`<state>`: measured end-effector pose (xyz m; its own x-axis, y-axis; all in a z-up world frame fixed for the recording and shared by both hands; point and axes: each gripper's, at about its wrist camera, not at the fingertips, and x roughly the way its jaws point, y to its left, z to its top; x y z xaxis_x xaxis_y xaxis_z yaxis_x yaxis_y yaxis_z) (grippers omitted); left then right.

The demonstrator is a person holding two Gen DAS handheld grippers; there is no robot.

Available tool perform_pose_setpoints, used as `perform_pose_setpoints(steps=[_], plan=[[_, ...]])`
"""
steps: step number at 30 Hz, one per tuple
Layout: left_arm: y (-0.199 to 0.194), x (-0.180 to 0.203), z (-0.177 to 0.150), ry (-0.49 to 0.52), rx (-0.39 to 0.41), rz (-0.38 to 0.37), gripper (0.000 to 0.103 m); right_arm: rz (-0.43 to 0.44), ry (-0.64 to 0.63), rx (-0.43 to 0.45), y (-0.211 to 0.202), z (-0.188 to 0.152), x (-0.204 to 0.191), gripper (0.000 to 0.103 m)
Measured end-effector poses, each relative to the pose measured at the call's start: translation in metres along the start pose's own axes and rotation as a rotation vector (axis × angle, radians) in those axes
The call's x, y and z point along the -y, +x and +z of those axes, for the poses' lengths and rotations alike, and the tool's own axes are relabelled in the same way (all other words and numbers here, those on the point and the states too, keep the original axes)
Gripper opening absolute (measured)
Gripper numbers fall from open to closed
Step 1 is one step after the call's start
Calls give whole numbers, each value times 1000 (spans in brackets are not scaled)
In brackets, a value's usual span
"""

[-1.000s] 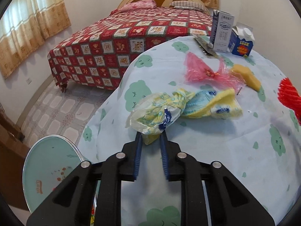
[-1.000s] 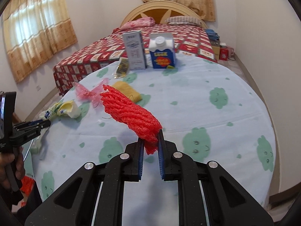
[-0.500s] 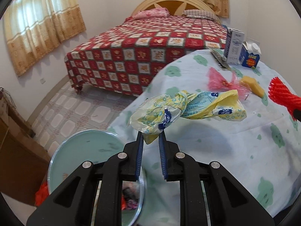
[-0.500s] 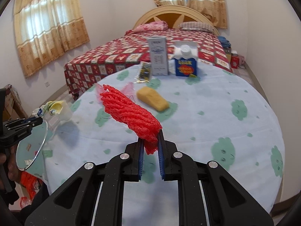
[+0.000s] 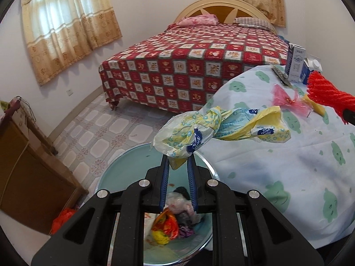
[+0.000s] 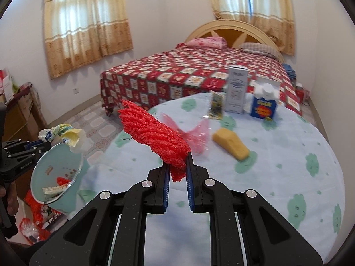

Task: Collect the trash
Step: 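Carry the yellow-white wrapper with the left tool and red net with the right tool over the bin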

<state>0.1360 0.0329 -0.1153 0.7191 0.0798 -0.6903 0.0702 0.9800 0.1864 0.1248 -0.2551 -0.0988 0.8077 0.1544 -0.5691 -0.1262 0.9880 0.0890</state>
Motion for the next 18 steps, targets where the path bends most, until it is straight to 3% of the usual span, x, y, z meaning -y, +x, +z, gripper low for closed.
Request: perform_pose_setpoints(steps=[18], plan=[[-11,-52,-24,-43,-16,88,17,92,-106,-19,19,2,-69,14]])
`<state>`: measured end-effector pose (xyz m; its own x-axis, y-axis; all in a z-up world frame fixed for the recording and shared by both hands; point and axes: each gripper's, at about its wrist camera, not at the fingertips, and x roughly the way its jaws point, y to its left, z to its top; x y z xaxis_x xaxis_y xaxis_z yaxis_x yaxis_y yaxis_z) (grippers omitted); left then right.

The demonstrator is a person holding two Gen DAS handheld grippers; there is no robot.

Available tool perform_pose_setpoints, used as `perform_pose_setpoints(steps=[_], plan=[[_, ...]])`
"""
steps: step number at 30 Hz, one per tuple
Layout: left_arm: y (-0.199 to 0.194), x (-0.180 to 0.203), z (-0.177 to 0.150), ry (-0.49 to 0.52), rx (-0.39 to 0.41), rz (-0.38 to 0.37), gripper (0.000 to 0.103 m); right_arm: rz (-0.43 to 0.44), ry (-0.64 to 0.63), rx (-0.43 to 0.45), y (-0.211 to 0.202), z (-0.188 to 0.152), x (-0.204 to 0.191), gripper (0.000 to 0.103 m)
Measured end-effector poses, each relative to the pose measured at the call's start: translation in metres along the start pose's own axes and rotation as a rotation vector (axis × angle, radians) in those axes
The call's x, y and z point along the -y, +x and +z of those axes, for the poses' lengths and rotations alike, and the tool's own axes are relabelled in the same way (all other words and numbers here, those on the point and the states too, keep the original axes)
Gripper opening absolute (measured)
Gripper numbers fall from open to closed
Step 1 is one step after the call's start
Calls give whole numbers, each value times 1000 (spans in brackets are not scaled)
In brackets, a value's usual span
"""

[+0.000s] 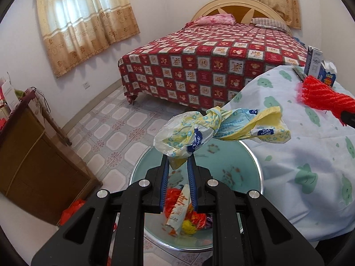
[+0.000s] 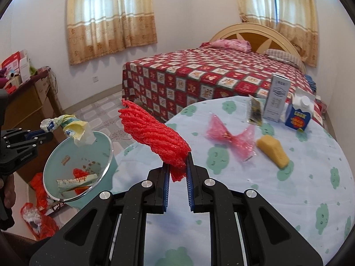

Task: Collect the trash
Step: 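Carry the yellow-white wrapper with the left tool and red net with the right tool over the bin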

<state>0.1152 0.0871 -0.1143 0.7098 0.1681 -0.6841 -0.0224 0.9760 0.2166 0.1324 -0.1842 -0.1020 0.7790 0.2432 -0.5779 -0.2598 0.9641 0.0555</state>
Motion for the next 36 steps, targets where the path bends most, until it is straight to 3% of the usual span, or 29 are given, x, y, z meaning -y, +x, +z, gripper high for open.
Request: perform_pose_setpoints(steps=[36], plan=[[8,-61,-26,-72,-48,112,17,90,-128,-47,27,8,-69,14]])
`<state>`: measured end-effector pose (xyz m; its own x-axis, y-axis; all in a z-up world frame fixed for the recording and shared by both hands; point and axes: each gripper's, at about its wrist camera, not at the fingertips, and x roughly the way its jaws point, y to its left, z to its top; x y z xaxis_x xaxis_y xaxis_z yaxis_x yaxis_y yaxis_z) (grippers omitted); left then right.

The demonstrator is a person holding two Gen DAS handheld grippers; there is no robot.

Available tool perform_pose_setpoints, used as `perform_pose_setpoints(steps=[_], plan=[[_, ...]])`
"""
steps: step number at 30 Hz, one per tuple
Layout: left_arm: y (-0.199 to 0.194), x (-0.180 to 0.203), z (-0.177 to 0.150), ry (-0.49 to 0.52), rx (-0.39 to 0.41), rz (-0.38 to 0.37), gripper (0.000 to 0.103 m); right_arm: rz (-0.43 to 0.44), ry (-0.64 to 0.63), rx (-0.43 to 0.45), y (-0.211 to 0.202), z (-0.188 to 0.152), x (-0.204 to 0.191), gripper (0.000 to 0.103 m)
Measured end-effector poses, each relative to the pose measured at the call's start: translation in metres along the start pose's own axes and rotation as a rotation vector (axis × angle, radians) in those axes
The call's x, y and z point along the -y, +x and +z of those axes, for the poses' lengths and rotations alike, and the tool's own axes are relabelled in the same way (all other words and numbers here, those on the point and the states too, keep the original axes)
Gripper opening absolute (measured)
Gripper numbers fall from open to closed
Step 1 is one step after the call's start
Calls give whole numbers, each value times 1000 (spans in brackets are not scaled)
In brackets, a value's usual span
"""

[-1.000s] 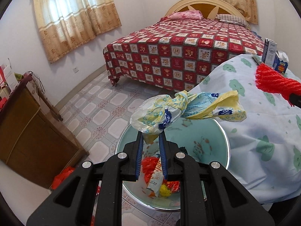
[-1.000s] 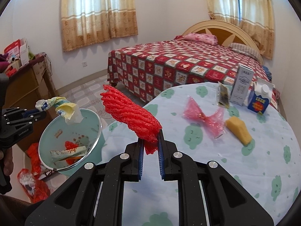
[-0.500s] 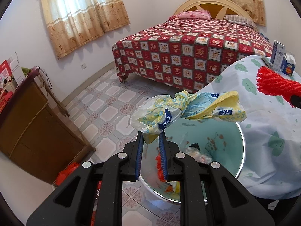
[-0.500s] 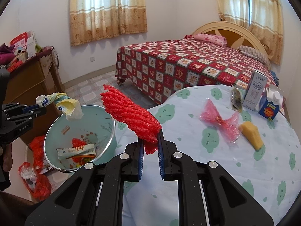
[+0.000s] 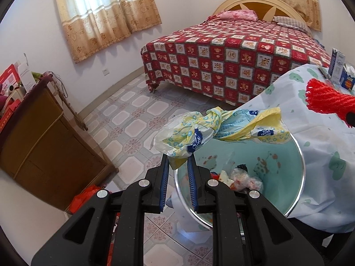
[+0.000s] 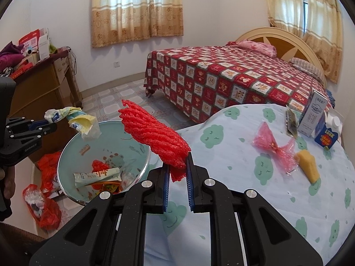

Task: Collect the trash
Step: 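Carry the yellow-white wrapper with the left tool and red net with the right tool over the bin, then open both tools over the bin to drop the wrapper and red net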

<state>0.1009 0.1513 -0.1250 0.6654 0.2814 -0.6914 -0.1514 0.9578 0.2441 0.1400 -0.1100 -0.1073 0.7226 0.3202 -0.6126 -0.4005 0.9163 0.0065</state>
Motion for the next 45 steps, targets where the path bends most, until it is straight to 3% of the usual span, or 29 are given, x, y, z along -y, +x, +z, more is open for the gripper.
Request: perform_pose_setpoints(steps=[39,44,45], plan=[[11,-17,-3,-39,-33,23,18,40,-72,-21,15,11,-34,14],[11,-13,-3,-39,-39,4,25,47,-76,-19,17,12,-38,16],[10,-12,-3,-40,-40,-2,33,59,-76,-19,18,12,-39,17]])
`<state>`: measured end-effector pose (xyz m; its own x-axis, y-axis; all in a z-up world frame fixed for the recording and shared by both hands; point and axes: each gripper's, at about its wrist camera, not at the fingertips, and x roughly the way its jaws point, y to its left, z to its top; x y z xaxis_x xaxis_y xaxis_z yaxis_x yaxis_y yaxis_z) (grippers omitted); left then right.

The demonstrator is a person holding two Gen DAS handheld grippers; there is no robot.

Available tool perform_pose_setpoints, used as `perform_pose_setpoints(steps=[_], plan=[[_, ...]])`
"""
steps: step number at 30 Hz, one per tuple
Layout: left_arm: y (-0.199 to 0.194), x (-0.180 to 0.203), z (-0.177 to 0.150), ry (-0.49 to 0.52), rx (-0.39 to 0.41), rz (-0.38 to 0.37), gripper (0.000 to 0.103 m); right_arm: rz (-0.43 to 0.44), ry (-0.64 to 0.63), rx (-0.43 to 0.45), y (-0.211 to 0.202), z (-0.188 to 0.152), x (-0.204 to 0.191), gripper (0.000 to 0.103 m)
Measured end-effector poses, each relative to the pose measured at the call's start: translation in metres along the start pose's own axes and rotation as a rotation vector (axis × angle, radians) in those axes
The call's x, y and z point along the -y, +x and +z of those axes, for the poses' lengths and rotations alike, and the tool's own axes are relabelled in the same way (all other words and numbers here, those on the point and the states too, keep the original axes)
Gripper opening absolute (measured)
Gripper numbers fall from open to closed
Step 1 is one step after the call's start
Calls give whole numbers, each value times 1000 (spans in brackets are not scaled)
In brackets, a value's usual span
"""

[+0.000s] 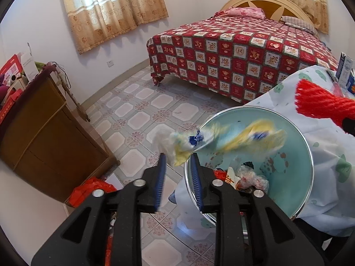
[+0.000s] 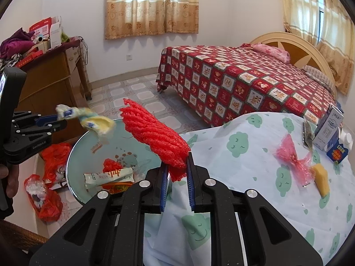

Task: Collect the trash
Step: 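Open both tools over the bin to drop the wrapper and red net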

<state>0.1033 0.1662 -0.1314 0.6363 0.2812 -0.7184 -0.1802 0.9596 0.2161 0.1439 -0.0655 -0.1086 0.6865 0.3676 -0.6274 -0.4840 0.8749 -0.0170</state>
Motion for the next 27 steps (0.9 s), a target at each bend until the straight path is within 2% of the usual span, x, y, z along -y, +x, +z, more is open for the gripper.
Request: perform_pose_setpoints(steps=[1,3,4,5,13,17,18,19,21,23,25,27], plan=[[-1,2,0,3,2,-5,40,5,-1,0,1,0,0,20],[-2,4,-1,8,7,-14,42,7,-1,2,2,-1,1,30],[-3,6,-1,11,8,-21,43,7,3,5,2,-2,2,38],[-3,7,-1,13,7,-25,44,6,2,3,2,-1,0,42],[0,15,-4,30,-5,-33,60,1,30,1,3,-5,4,45],[0,17,-5,37,-6,-33,63,-18,49,0,-2,-14,20,46],[0,19,-5,39,-5,-33,68,-27,56,-1,-4,-17,26,46],[0,20,-4,41,-2,-32,74,-41,66,-3,-6,-20,34,46],[0,29,-3,56,12,-25,78,-111,113,-19,-10,-28,64,46],[5,43,-1,85,5,-33,78,-173,174,-26,-16,-36,94,46],[9,55,3,102,5,-41,78,-287,263,-30,-28,-48,142,47],[13,76,10,123,1,-61,78,-354,333,-42,-34,-58,176,47]])
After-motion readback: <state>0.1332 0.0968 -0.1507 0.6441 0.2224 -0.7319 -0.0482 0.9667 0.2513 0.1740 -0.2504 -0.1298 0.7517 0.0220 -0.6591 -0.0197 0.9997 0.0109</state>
